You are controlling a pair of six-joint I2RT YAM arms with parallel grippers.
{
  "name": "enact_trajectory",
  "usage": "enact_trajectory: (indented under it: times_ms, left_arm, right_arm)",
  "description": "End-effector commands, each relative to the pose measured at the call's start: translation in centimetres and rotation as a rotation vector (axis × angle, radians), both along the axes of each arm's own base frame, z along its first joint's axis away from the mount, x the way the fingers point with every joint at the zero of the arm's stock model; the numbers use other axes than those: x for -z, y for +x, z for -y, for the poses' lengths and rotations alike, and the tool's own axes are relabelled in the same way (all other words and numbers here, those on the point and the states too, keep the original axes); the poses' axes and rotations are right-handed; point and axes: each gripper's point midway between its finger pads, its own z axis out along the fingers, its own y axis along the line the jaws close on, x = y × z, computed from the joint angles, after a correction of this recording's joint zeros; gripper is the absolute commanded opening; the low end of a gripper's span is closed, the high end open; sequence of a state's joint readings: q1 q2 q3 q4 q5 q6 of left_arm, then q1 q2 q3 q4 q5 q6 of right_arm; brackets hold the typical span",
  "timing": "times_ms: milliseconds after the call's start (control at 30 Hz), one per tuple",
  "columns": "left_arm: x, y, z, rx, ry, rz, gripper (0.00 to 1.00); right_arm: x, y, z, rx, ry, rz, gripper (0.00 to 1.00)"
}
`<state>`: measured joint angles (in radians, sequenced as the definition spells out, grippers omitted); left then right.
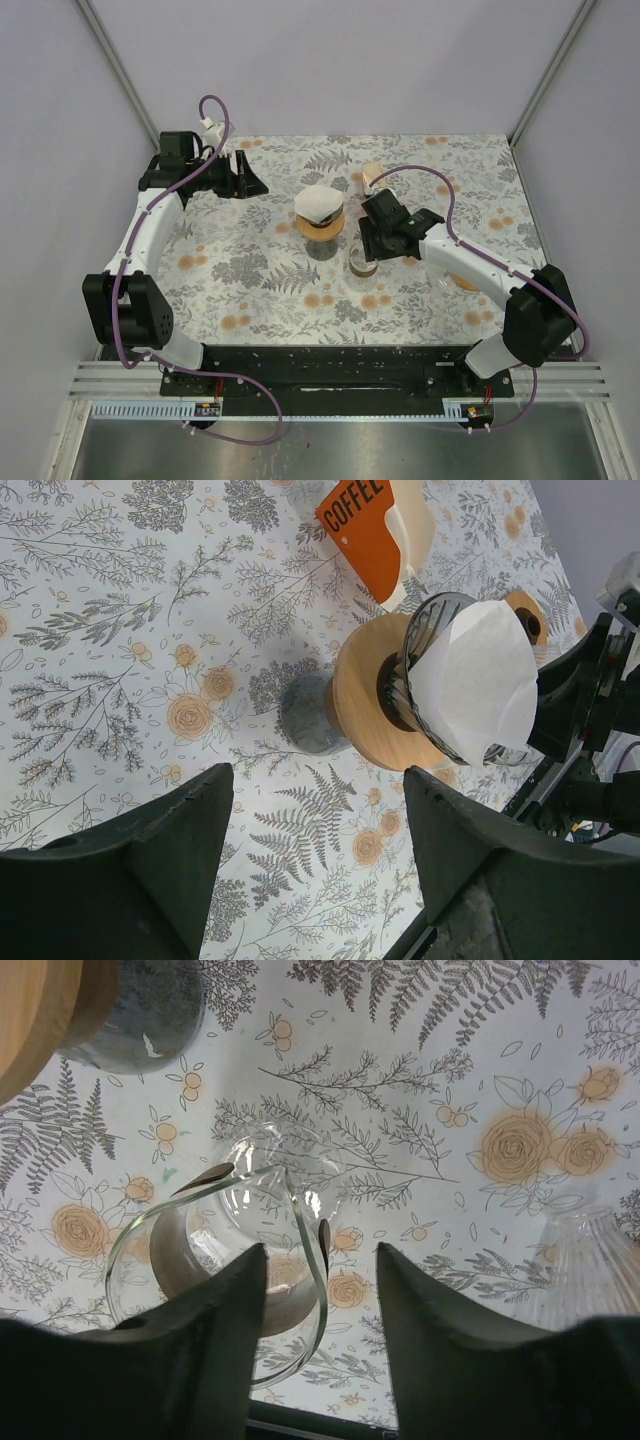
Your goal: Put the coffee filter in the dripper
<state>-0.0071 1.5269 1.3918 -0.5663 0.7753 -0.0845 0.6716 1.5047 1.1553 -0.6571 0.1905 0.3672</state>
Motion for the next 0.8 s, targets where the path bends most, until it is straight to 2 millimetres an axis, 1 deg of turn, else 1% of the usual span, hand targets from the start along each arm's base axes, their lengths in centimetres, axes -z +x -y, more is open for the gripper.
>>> enact_trajectory:
  times_ms: [0, 100, 133, 200, 233, 300, 333, 400, 467, 500, 567, 600, 667, 700, 767]
  left_arm:
    - [-2.7, 0.1, 0.2, 0.019, -0.023, 0.092, 0.73]
    - [-2.7, 0.0, 0.3, 0.022, -0.027, 0.089, 0.73]
    - [-2.6, 0.0, 0.3, 0.023, -0.028, 0.088, 0.73]
    - [-2.6, -0.1, 0.3, 0.029, -0.03, 0.089, 0.73]
    - [-2.7, -0.1, 0.4, 0.028, -0.034, 0.089, 0.73]
    - [-2.8, -0.1, 0.4, 0.03, -0.038, 0.093, 0.73]
    - [-2.6, -0.1, 0.5, 0.031, -0.042, 0.086, 0.73]
    - [-2.7, -0.2, 0.5, 0.034, -0.046, 0.084, 0.73]
    - [-2.8, -0.3, 0.6, 0.037, -0.053, 0.082, 0.73]
    - [-2.8, -0.2, 0.6, 0.037, -0.053, 0.083, 0.73]
    - [-2.8, -0.3, 0.7, 0.039, -0.058, 0.08, 0.73]
    - [-2.8, -0.4, 0.7, 0.04, -0.059, 0.08, 0.73]
    - [-2.8, -0.5, 0.7, 0.043, -0.06, 0.082, 0.73]
    - [-2.8, -0.6, 0.7, 0.043, -0.061, 0.081, 0.73]
    - [-3.0, -0.8, 0.7, 0.045, -0.057, 0.093, 0.73]
  right_arm:
    - [-2.6, 0.5, -0.4, -0.033, 0.009, 0.046, 0.65]
    - [-4.9, 0.7, 0.8, -0.004, -0.02, 0.087, 0.76]
    - [-5.9, 0.7, 1.7, 0.03, -0.03, 0.111, 0.8]
    - [-7.8, 0.8, 3.7, 0.114, -0.037, 0.166, 0.99]
    - [-8.5, 0.9, 4.8, 0.153, -0.019, 0.18, 0.99]
    - [-9.3, 0.9, 7.1, 0.256, 0.057, 0.171, 0.99]
    - [-9.2, 0.7, 7.8, 0.284, 0.107, 0.152, 0.99]
    - [-8.6, 0.3, 10.2, 0.38, 0.159, 0.118, 0.99]
    - [-8.3, 0.2, 13.0, 0.482, 0.157, 0.131, 0.99]
    - [-8.5, 0.4, 14.4, 0.532, 0.146, 0.158, 0.99]
    - [-8.9, 0.8, 17.7, 0.653, 0.126, 0.22, 0.99]
    - [-8.8, 1.1, 19.4, 0.721, 0.135, 0.234, 0.99]
    - [-8.1, 1.5, 22.2, 0.838, 0.17, 0.249, 0.89]
    - [-7.3, 1.4, 23.9, 0.904, 0.165, 0.245, 0.84]
    - [-5.5, 1.0, 26.0, 0.992, 0.133, 0.22, 0.74]
